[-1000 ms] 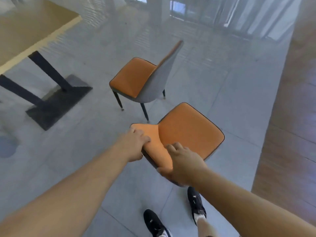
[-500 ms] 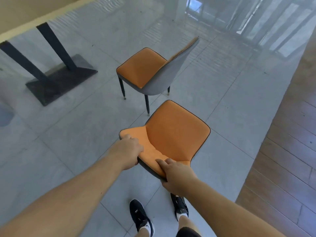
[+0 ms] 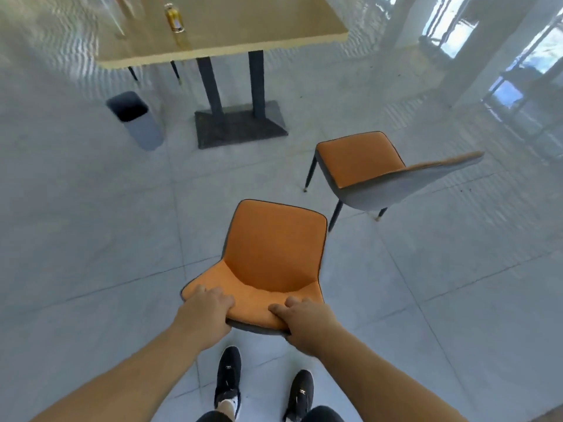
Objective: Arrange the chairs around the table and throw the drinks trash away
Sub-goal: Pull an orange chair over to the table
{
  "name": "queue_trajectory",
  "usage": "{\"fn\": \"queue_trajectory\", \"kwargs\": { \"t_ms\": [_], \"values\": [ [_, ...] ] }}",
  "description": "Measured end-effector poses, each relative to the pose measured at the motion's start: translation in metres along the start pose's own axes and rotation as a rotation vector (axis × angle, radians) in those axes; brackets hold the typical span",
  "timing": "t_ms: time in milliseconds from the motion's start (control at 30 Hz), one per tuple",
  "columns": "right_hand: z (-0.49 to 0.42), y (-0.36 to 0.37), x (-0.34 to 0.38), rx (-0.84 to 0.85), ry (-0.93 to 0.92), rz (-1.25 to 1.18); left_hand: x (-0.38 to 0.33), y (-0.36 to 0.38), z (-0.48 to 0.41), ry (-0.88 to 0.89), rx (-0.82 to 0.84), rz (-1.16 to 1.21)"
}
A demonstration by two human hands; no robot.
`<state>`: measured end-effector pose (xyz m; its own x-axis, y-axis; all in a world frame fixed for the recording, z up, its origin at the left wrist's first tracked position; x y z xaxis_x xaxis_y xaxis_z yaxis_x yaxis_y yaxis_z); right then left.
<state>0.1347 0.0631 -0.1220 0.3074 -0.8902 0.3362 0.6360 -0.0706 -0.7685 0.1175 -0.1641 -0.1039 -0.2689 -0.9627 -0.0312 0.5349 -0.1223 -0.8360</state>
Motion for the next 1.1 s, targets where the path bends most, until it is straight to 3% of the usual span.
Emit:
{"fn": "queue_trajectory", "kwargs": {
  "t_ms": [333, 500, 1100],
  "values": [
    [-0.055, -0.05, -0.03, -0.089, -0.004, 0.045, 0.021, 0.004, 0.001, -0.166, -0.113, 0.291],
    [-0.08, -0.067, -0.033, -0.095, -0.062, 0.056, 0.036, -0.005, -0.019, -0.158, -0.135, 0.249],
    [-0.28, -0.219, -0.06, -0.102, 0.031, 0.028, 0.159, -0.127, -0.213, -0.133, -0.225, 0.397]
  ]
}}
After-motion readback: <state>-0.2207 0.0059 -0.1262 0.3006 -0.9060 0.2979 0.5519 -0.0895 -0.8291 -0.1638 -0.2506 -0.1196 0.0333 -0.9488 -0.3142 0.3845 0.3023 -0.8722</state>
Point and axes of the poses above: each hand's wrist, its own z-axis away from the middle knuckle, its own y-axis out of the palm, x = y × z, the point moved 3 cm from there along -z, towards the middle knuckle, and after that the axes turned 4 degrees about -z, right-handed, at the moved point
